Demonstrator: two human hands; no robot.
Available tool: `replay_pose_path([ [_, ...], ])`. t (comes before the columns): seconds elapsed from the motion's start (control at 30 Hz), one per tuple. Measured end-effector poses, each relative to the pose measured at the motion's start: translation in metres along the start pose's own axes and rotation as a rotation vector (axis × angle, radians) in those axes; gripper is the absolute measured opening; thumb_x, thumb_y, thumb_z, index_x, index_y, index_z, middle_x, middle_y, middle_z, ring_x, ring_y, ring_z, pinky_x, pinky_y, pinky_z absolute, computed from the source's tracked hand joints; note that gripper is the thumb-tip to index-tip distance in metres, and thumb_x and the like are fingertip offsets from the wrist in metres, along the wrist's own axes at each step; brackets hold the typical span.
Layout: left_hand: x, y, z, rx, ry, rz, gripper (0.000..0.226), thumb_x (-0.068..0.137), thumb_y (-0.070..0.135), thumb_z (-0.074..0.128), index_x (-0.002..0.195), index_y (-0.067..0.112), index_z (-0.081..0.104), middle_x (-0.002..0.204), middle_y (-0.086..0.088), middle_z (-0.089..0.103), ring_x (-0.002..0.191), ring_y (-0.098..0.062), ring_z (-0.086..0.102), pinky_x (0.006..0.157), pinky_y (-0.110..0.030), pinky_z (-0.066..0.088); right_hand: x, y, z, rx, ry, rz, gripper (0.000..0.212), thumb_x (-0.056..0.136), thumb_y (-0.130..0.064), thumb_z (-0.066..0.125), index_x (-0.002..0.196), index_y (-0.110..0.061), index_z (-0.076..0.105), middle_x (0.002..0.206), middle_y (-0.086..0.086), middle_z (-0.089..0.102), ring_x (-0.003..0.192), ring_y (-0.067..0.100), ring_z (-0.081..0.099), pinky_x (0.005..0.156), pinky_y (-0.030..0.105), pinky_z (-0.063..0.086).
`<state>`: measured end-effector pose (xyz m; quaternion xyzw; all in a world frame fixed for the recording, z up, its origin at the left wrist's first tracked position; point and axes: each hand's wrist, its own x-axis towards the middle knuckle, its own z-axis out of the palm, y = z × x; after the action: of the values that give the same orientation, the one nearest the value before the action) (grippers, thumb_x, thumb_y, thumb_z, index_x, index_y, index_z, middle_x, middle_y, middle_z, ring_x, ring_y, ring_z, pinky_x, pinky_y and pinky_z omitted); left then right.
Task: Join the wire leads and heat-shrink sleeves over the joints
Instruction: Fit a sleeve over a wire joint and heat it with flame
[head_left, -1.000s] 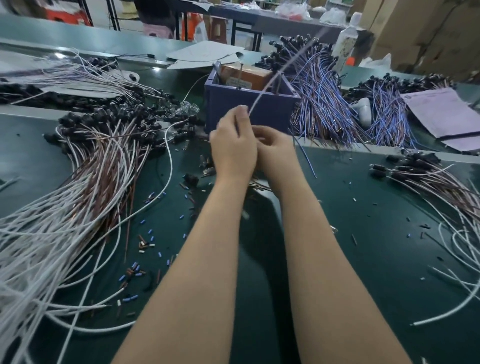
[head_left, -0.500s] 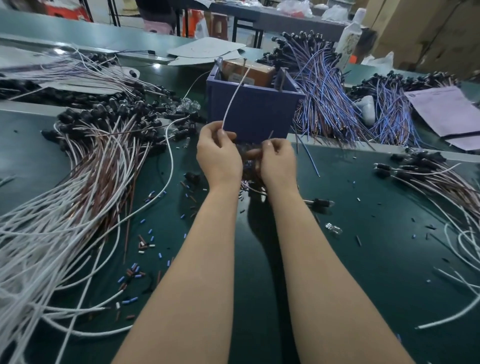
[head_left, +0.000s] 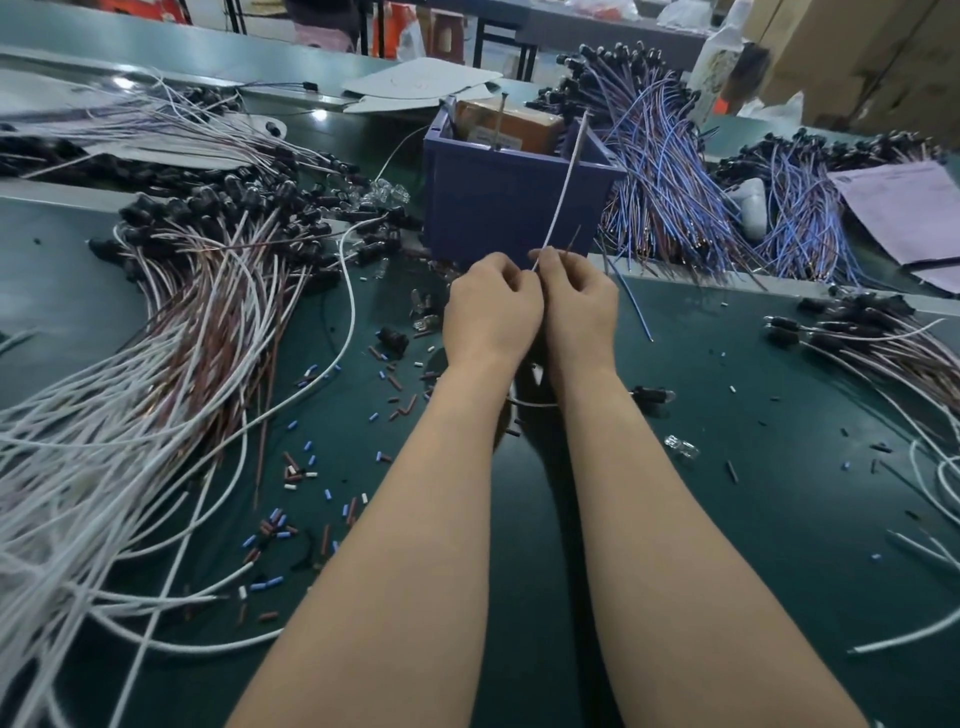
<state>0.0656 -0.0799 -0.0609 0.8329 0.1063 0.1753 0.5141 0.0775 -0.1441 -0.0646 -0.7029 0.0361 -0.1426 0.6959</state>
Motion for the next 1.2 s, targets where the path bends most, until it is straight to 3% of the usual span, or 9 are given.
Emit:
replay_pose_path([
  [0.17,0.005,0.005,-0.004,-0.17,0.115,0.118,0.03,0.099,0.019,0.042,0.124,0.01,0.058,0.121,-0.006,0.058,0.101,-0.01,0.052,0.075,0.0,0.035,-0.004,0.002,0.005,-0.303,-0.133,-0.093,0.018,0.092,-0.016,0.056,0.087,-0.004,0.069,0.079,0.009,0.07,0.075,0.024,0.064,0.076,0.046,0.054],
  [0.27,0.009,0.006,-0.007,-0.239,0.086,0.107,0.026,0.099,0.017,0.045,0.119,0.01,0.061,0.106,-0.001,0.065,0.102,-0.012,0.059,0.089,-0.019,0.045,-0.008,0.0,0.006,-0.415,-0.223,-0.117,0.015,0.09,-0.013,0.056,0.09,-0.007,0.07,0.078,0.007,0.07,0.079,0.026,0.065,0.076,0.045,0.054],
  [0.43,0.011,0.006,-0.011,-0.366,0.291,0.063,0.017,0.097,0.01,0.046,0.103,0.009,0.062,0.087,0.006,0.06,0.076,0.001,0.056,0.071,-0.007,0.044,-0.01,-0.003,0.006,-0.338,-0.257,-0.112,0.019,0.091,-0.011,0.055,0.101,-0.01,0.071,0.089,0.0,0.071,0.084,0.013,0.065,0.08,0.033,0.054],
  [0.57,0.01,0.006,-0.011,-0.464,0.336,0.005,0.012,0.099,0.01,0.041,0.097,0.011,0.053,0.083,0.002,0.06,0.068,-0.013,0.059,0.066,-0.018,0.049,-0.008,-0.007,0.005,-0.389,-0.044,-0.235,0.024,0.093,-0.01,0.052,0.11,-0.007,0.069,0.105,0.009,0.07,0.097,0.018,0.062,0.09,0.027,0.047],
  [0.67,0.012,0.007,-0.011,-0.513,0.334,-0.068,0.01,0.099,0.01,0.041,0.097,0.012,0.05,0.078,0.003,0.061,0.073,-0.018,0.057,0.076,-0.031,0.049,-0.01,-0.014,0.003,-0.421,0.074,-0.343,0.023,0.096,-0.014,0.051,0.111,-0.009,0.067,0.104,0.009,0.066,0.091,0.017,0.059,0.084,0.02,0.043],
  [0.8,0.015,0.006,-0.013,-0.598,0.334,-0.157,0.009,0.098,0.008,0.041,0.096,0.011,0.049,0.074,0.004,0.06,0.073,-0.019,0.053,0.081,-0.041,0.05,-0.016,-0.044,0.0,-0.207,0.19,-0.374,0.018,0.097,-0.009,0.048,0.106,-0.004,0.062,0.088,0.003,0.065,0.082,0.023,0.066,0.076,0.03,0.054],
  [0.97,0.014,0.007,-0.012,-0.62,0.325,-0.183,0.01,0.098,0.01,0.042,0.095,0.013,0.05,0.073,0.005,0.06,0.071,-0.018,0.052,0.078,-0.042,0.051,-0.033,-0.096,0.0,-0.056,0.186,-0.632,0.013,0.097,-0.007,0.044,0.099,-0.006,0.057,0.079,0.004,0.061,0.07,0.024,0.064,0.065,0.038,0.055],
  [1.07,0.015,0.007,-0.013,-0.653,0.333,-0.181,0.01,0.098,0.01,0.042,0.093,0.013,0.049,0.072,0.003,0.061,0.071,-0.02,0.051,0.073,-0.04,0.048,-0.037,-0.11,0.0,0.13,0.115,-0.754,0.013,0.096,-0.003,0.041,0.094,-0.009,0.053,0.076,0.007,0.059,0.062,0.018,0.058,0.057,0.029,0.051],
  [1.2,0.015,0.006,-0.013,-0.669,0.337,-0.168,0.009,0.099,0.01,0.042,0.095,0.012,0.05,0.072,0.004,0.061,0.066,-0.016,0.05,0.066,-0.029,0.042,-0.02,-0.09,-0.008,0.63,0.03,-0.189,0.021,0.099,-0.004,0.041,0.088,-0.013,0.056,0.068,0.002,0.059,0.052,0.009,0.051,0.05,0.019,0.044],
])
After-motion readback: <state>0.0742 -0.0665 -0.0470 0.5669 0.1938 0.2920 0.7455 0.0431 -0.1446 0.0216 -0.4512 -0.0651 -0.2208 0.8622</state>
